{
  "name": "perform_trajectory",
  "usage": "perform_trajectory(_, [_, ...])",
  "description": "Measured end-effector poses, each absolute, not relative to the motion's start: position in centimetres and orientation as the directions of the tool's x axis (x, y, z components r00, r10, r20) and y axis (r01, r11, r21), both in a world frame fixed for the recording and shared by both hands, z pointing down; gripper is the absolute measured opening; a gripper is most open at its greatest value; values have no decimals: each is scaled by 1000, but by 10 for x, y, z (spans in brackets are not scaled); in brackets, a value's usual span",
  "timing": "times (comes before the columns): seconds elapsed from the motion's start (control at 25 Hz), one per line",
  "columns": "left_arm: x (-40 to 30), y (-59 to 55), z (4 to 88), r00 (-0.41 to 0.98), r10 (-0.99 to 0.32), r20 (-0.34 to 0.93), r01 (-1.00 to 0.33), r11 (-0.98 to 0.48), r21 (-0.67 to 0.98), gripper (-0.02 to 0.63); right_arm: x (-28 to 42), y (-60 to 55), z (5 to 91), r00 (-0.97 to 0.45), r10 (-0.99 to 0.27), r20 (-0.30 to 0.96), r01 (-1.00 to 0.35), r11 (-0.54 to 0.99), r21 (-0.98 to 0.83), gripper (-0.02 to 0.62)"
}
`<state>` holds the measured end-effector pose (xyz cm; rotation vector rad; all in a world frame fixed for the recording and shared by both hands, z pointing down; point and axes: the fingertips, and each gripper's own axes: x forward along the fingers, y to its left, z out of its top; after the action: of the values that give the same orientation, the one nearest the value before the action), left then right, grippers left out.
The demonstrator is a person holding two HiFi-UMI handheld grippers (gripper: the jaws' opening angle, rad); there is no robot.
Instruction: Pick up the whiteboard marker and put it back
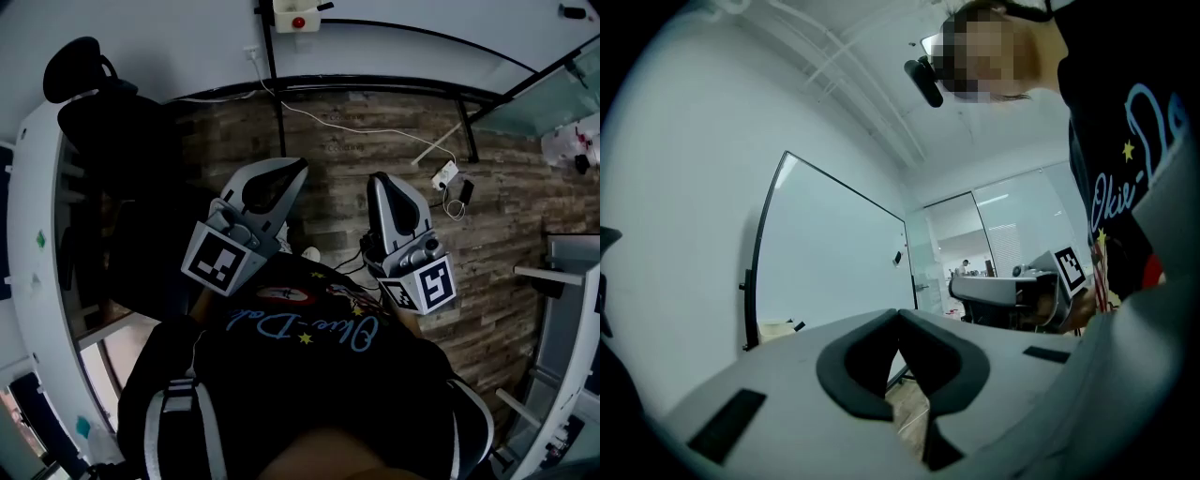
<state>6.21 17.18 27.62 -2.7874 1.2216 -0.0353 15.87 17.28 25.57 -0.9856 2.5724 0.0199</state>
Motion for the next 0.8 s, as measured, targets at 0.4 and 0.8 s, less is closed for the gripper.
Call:
perform_trajectory(0.4, [57, 131, 281, 692, -719, -57, -722, -691, -44, -3, 161, 144, 256, -661, -672, -334, -684, 723, -99, 38])
perform_trajectory(0.8, [42, 86, 277, 724, -685, -78, -688, -726, -13, -3, 140, 104, 251, -662, -676, -325, -691, 718, -84, 40])
